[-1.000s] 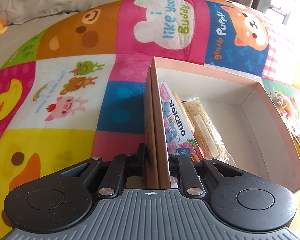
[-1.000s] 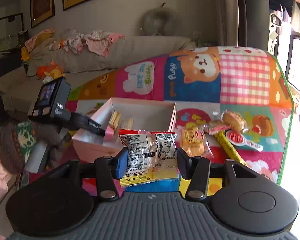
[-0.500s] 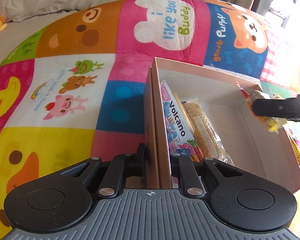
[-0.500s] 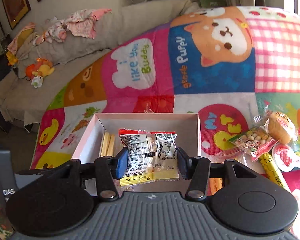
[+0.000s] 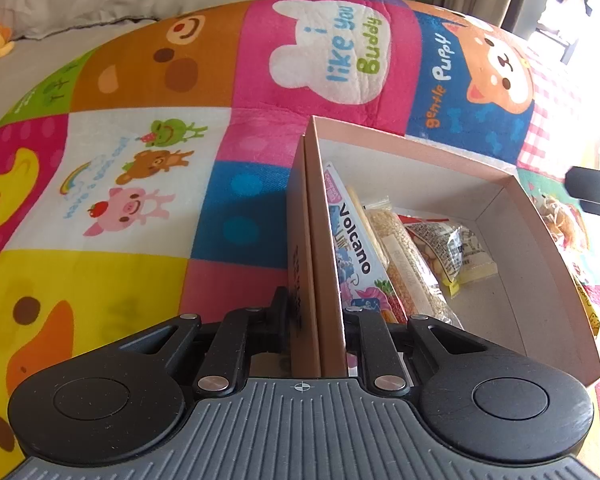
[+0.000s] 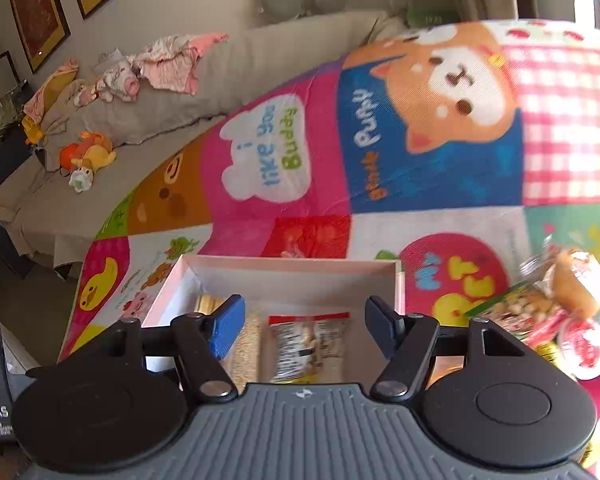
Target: Organize objects
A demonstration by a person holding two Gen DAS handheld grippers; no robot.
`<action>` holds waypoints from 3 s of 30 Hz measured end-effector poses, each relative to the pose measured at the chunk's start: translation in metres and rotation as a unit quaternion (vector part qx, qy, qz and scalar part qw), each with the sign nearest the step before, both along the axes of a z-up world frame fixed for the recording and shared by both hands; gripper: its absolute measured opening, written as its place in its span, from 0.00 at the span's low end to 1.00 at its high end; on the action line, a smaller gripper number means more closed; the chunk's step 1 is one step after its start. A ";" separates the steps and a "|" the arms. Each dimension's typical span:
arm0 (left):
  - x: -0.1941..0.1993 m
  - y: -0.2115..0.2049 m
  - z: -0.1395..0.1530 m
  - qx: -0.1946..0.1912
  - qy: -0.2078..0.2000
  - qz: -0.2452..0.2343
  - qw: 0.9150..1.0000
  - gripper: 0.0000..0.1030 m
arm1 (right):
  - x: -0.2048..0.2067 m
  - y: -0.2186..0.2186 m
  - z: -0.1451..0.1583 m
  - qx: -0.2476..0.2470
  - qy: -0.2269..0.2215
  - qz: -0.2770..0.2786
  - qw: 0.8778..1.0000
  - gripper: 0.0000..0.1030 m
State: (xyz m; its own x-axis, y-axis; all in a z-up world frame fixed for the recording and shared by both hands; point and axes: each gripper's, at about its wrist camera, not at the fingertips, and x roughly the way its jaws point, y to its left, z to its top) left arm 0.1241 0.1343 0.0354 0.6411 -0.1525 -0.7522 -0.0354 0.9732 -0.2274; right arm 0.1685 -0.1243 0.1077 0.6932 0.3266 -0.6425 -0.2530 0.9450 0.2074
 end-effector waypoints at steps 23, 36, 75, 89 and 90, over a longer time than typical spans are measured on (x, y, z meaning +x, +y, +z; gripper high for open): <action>0.000 -0.006 0.001 0.017 0.006 0.009 1.000 0.16 | -0.055 -0.107 -0.080 0.086 0.110 -0.076 0.987 0.49; -0.001 -0.006 0.002 0.017 0.006 0.014 1.000 0.16 | -0.174 -0.110 -0.068 -0.026 0.052 -0.106 0.993 0.65; -0.004 -0.011 0.002 0.021 0.007 0.015 1.000 0.16 | -0.164 -0.049 -0.090 -0.114 0.017 -0.048 0.992 0.77; -0.007 -0.011 0.003 0.021 0.009 0.014 1.000 0.16 | -0.223 -0.036 -0.052 -0.117 0.045 0.058 0.990 0.53; -0.007 -0.011 0.003 0.023 0.008 0.013 1.000 0.16 | -0.225 -0.035 -0.043 -0.117 0.035 0.060 0.991 0.53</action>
